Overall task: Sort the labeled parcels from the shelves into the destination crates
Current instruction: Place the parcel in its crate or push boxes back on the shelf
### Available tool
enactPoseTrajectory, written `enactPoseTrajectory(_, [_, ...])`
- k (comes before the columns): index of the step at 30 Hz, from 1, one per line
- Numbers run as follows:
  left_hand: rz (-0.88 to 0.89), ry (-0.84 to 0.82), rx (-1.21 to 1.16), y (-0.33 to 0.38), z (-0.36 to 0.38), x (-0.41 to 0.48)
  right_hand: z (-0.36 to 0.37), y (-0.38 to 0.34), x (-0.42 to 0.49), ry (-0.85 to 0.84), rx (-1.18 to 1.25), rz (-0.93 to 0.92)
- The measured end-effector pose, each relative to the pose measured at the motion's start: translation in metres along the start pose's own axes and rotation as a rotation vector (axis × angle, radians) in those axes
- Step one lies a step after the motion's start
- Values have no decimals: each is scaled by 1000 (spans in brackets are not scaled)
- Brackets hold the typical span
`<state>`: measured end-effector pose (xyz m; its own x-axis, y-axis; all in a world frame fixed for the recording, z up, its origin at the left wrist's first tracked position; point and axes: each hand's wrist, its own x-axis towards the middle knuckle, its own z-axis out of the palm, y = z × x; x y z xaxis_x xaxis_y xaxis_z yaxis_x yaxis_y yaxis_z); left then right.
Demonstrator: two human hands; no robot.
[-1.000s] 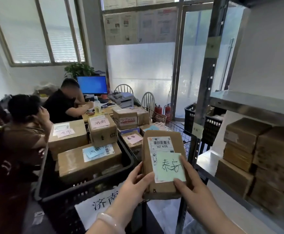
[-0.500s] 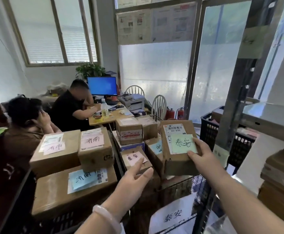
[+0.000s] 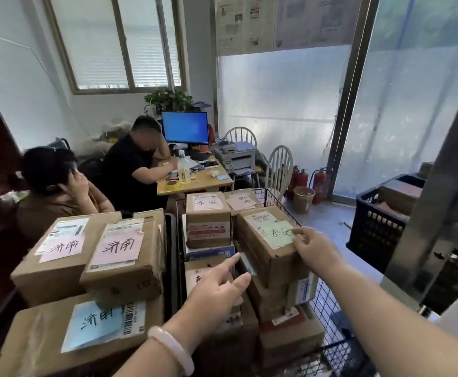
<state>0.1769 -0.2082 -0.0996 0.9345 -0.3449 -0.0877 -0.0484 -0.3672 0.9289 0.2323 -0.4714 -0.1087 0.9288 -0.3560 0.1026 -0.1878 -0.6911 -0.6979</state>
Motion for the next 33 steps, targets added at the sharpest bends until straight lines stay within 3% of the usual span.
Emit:
enactPoseTrajectory(7, [208, 17, 419, 8, 3, 19, -17, -4, -27, -59, -171, -55])
enactPoseTrajectory(13, [398, 11, 686, 23, 25, 16, -37, -3, -120, -15, -281, -145])
enactPoseTrajectory(18, [629, -61, 691, 32, 70, -3, -48, 20, -213, 135, -408, -32])
enactPoseTrajectory(26, [925, -397, 470, 50, 174, -69, -85, 40, -348, 399, -510, 243])
enactPoseTrajectory(33, [1007, -581, 415, 62, 232, -126, -118, 58, -433, 545, -460, 461])
